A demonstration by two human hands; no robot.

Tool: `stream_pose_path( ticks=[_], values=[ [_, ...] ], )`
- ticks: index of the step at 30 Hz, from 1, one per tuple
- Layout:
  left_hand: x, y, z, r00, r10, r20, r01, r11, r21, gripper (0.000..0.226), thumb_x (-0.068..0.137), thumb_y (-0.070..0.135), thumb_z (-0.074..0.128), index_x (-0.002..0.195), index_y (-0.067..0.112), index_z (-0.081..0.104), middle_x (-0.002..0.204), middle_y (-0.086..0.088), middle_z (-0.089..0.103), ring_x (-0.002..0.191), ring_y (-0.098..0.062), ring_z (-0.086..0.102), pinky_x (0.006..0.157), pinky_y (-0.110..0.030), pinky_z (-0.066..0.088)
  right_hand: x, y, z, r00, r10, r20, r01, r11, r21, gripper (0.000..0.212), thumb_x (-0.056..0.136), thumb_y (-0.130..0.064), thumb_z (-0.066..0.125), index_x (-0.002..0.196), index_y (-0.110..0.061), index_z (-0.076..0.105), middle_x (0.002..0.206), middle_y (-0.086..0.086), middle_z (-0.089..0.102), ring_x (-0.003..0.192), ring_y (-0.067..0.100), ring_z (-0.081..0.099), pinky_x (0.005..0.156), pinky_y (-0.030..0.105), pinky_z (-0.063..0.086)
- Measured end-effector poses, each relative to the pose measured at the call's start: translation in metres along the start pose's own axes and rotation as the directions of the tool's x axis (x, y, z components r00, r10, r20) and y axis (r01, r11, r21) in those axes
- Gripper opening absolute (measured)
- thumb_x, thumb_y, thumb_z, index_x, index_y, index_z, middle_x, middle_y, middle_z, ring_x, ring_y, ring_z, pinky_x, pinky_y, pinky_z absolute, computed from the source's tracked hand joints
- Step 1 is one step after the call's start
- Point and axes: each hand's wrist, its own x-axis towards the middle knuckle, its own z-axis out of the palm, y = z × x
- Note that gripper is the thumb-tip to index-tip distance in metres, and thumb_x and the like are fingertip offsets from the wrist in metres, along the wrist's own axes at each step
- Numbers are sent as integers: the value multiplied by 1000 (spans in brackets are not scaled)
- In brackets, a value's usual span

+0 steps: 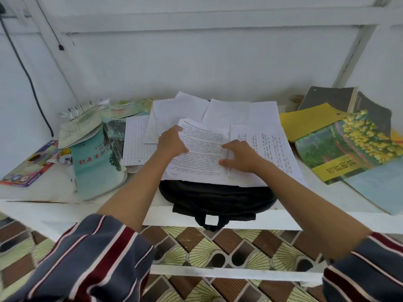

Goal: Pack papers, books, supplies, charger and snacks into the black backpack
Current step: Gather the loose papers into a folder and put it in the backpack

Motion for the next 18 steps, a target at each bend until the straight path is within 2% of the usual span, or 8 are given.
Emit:
stream_pose_path(
  ticks=[3, 7, 10, 12, 13, 15, 18],
  values=[
    [4, 3, -15, 999, 10, 40, 0, 974, -225, 62, 82, -2, 65, 137, 12, 40, 142, -13, 40, 126, -28, 42, 88, -28, 40, 4, 0, -4, 999, 35, 8, -36, 995, 92, 66, 88, -42, 58, 144, -18, 32, 148, 10, 33, 138, 30, 23, 113, 44, 21],
    [7, 15, -42, 993, 70, 93, -26, 910, -413, 54, 87, -8, 56, 134, 17, 45, 140, -10, 41, 116, -23, 48, 77, -24, 45, 3, -11, -17, 997, 66, -38, -50, 947, 317, 67, 91, -40, 55, 147, -22, 22, 151, 9, 29, 139, 28, 27, 111, 43, 24],
    [6, 31, -63, 987, 150, 55, -98, 838, -537, 50, 87, -7, 55, 129, 21, 52, 131, -5, 50, 106, -15, 51, 64, -10, 44, 0, -22, -34, 992, 113, -55, -54, 781, 622, 65, 93, -39, 51, 148, -29, 16, 148, 9, 34, 128, 24, 42, 101, 36, 35],
    [6, 42, -72, 976, 215, 34, -150, 781, -607, 50, 87, -8, 55, 128, 20, 53, 123, -3, 53, 107, -13, 52, 68, -4, 44, -3, -26, -46, 990, 137, -39, -60, 650, 758, 64, 93, -39, 51, 147, -34, 16, 141, 13, 42, 109, 25, 57, 91, 32, 44],
    [5, 47, -74, 971, 237, 26, -165, 746, -645, 50, 86, -8, 56, 128, 19, 53, 121, -2, 55, 108, -13, 52, 74, -5, 44, -5, -25, -51, 990, 138, -25, -59, 571, 819, 65, 93, -38, 52, 146, -36, 16, 137, 14, 45, 101, 26, 61, 87, 33, 49],
    [6, 55, -75, 963, 269, 12, -179, 672, -719, 50, 85, -8, 57, 126, 20, 55, 124, -1, 55, 112, -14, 53, 89, -14, 44, -9, -22, -61, 991, 132, -12, -43, 409, 911, 67, 92, -30, 56, 146, -35, 18, 130, 18, 49, 92, 29, 65, 78, 36, 55],
    [4, 68, -64, 947, 320, 25, -167, 558, -813, 49, 85, -9, 55, 122, 22, 54, 121, 1, 55, 107, -14, 55, 89, -17, 46, -13, -12, -69, 988, 154, -1, -44, 287, 957, 69, 90, -18, 59, 147, -30, 21, 117, 15, 59, 77, 23, 68, 63, 30, 57]
  ],
)
